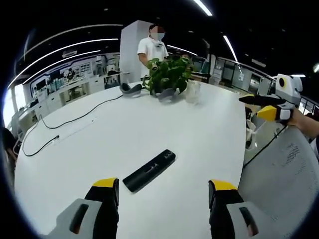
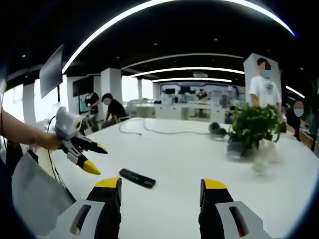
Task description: Press the specified remote control buttons in sequence, fully releasing each button before pressing the next.
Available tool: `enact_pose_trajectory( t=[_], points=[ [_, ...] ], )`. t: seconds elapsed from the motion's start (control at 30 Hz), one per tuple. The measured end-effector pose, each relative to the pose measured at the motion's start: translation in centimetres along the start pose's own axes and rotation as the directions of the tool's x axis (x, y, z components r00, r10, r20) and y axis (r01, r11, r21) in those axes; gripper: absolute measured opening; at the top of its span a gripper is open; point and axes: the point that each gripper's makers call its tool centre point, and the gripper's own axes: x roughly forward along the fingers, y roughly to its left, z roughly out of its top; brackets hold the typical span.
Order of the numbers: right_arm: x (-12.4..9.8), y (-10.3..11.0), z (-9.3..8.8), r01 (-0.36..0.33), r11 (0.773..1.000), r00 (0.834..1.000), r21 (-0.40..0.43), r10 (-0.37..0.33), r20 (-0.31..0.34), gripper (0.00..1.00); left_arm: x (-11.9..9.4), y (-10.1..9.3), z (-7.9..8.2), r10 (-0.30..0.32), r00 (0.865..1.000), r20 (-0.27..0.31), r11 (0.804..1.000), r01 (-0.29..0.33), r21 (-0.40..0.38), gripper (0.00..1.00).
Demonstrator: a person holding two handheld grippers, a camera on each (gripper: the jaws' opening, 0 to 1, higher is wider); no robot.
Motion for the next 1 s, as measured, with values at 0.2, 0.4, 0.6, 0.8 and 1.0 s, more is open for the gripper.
enact_pose_trajectory(
  t=[0.2, 0.4, 0.6, 0.8, 1.0],
  points=[
    [0.0, -0.1, 0.0, 0.005, 1.000, 1.000, -0.001, -0.005, -0.002, 0.61, 0.9, 0.1, 0.3, -0.008, 1.000, 0.001, 1.000, 0.008, -0.017, 0.76],
    [0.0, 0.0, -0.1, 0.003, 1.000, 1.000, -0.003, -0.003, -0.008, 0.61, 2.2, -0.1, 0.4, -0.022, 0.999, -0.034, 0.999, 0.023, 0.030, 0.76],
    [0.0, -0.2, -0.1, 0.008, 1.000, 1.000, 0.003, -0.008, -0.007, 0.61, 3.0, -0.4, -0.4, -0.036, 0.994, -0.101, 0.990, 0.049, 0.133, 0.76],
    [0.0, -0.2, -0.2, 0.006, 1.000, 1.000, 0.005, -0.006, -0.012, 0.61, 3.3, 0.0, -0.6, -0.062, 0.992, -0.113, 0.991, 0.074, 0.110, 0.76],
    [0.1, 0.0, -0.4, -0.001, 1.000, 1.000, 0.003, 0.001, -0.021, 0.61, 3.8, 1.0, -0.2, -0.069, 0.991, -0.111, 0.993, 0.078, 0.083, 0.76]
  ],
)
